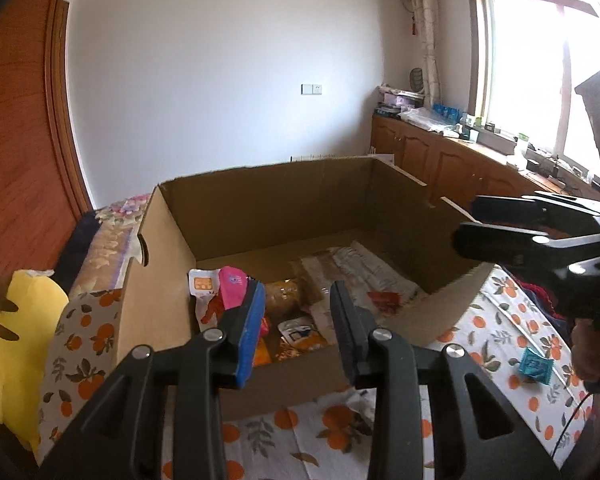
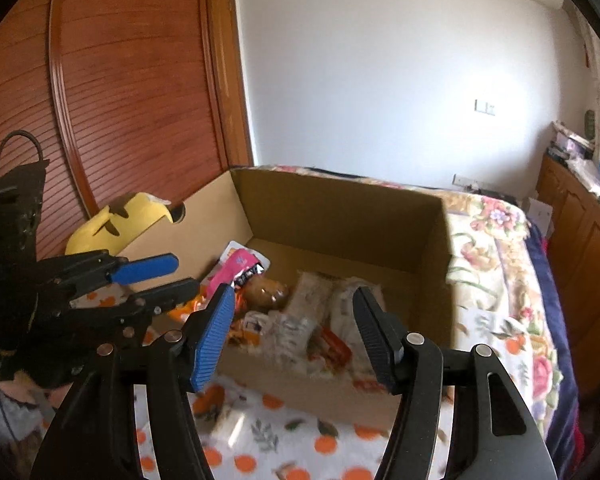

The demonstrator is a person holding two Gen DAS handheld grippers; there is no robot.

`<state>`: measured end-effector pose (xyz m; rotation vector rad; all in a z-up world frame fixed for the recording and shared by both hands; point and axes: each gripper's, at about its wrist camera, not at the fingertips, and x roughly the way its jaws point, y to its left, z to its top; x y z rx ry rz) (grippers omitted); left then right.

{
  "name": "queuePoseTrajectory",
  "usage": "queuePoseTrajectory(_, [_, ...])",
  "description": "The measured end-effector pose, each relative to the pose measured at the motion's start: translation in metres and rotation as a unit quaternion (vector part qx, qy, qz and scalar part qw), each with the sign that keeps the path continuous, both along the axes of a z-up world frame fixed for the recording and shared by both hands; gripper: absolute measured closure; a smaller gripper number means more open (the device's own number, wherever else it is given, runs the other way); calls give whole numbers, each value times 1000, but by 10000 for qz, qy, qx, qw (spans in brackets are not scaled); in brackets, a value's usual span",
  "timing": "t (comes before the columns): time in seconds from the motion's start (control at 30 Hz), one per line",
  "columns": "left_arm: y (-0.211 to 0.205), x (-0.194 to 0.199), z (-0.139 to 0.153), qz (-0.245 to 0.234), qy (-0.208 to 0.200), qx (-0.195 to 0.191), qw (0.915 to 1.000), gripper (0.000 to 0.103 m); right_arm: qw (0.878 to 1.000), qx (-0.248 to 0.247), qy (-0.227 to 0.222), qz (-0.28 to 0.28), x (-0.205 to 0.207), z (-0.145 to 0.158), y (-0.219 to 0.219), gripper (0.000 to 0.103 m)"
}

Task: Organize snacks
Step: 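Open both tools to drop the snacks into the box and withdraw, then grasp the clear granola bar pack with the left tool while the right tool grasps the teal candy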

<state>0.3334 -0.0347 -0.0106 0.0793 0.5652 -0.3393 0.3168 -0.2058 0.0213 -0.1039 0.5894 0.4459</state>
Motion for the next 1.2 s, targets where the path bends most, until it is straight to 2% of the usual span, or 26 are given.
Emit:
queuePoseTrajectory(0.13, [-7,-18,3,-77,-35,-22,10000,69,9998,-52,-34,-167,-27,4,-25,39])
queuePoseTrajectory(0.27, [-14,-34,-3,-112,21,-62,9999,68,9992,-156,66,-363,-47,-4,-50,39])
queuePoseTrajectory(0.63, [-33,-61,-42,-99,384,-17,9992,62,9920,-409,813,-876,-78,-82,-109,39])
queuePoseTrajectory(0.87, [-42,-61,-73,-53,773,78,9970,61,9879,-499,1174,-881,-87,-120,-124,39])
queuePoseTrajectory(1.2, [-47,-51,-101,26,1212,234,9923,55,9881,-683,1186,-703,-97,-133,-115,41])
